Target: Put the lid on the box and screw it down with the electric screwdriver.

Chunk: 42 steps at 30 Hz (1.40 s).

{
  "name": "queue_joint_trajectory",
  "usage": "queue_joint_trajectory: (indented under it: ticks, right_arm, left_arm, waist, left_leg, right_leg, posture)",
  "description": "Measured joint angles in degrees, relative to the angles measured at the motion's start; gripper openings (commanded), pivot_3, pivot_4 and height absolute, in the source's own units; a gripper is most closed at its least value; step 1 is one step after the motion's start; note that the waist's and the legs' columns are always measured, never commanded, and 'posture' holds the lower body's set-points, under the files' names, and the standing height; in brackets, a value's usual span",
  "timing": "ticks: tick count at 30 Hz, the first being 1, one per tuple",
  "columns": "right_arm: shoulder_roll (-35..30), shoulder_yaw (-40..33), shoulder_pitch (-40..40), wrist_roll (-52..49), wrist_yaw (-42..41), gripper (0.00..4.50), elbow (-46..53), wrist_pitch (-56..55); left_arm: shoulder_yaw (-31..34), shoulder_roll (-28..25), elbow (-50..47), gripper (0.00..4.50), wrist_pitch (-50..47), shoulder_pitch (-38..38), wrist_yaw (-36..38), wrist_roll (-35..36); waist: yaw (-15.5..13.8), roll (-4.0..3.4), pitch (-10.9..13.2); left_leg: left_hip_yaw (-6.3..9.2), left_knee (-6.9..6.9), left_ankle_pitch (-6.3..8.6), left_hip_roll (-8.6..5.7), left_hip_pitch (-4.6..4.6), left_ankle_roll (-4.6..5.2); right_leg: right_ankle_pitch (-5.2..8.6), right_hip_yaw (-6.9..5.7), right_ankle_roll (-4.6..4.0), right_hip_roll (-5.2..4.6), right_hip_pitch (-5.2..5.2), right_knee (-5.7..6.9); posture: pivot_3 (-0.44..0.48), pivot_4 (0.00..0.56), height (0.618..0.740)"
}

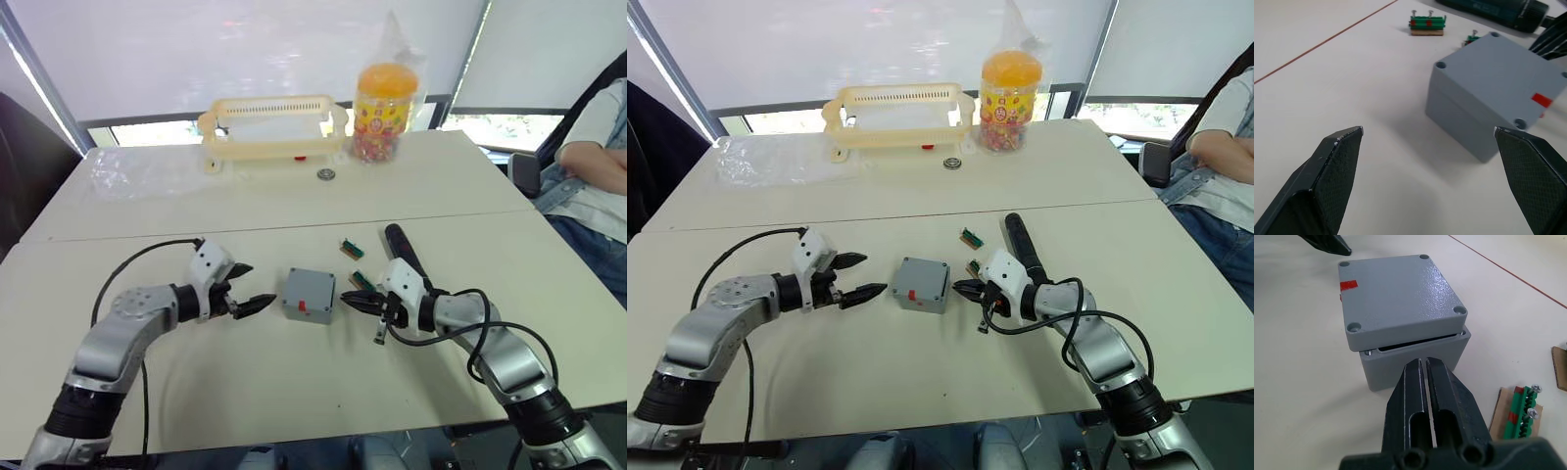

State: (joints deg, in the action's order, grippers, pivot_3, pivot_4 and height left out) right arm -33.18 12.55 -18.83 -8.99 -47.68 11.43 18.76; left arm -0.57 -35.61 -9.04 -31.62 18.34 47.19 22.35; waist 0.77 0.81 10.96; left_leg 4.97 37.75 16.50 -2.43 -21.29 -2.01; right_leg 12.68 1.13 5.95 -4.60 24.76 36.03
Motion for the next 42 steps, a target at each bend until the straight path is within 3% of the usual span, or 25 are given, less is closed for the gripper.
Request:
queue_joint_trajectory:
  ticks: [32, 42]
  right_arm:
    - [1.73, 0.37, -1.85, 1.48, 0.53, 0.08, -0.53, -0.49]
    - [1.72, 0.63, -0.07, 1.47, 0.46, 0.08, 0.09, -0.26]
  left_arm:
    - [-1.01, 2.27, -1.18, 4.42, -0.14, -0.20, 0.15, -0.63]
    - [-1.49, 3.82, 2.31, 4.42, 3.30, 2.17, -1.18, -3.82]
  waist:
    - [-0.01, 0.00, 0.00]
    - [-0.03, 0.00, 0.00]
  left_leg:
    - [0.01, 0.01, 0.00, 0.00, 0.00, 0.00]
    - [0.00, 0.02, 0.00, -0.01, -0.01, 0.00]
  right_leg:
    - [0.00, 0.00, 0.01, -0.01, 0.00, 0.00]
    - [0.00, 0.00, 0.01, -0.01, 0.00, 0.00]
  posture:
    - [0.000, 0.150, 0.740]
    - [0.000, 0.150, 0.740]
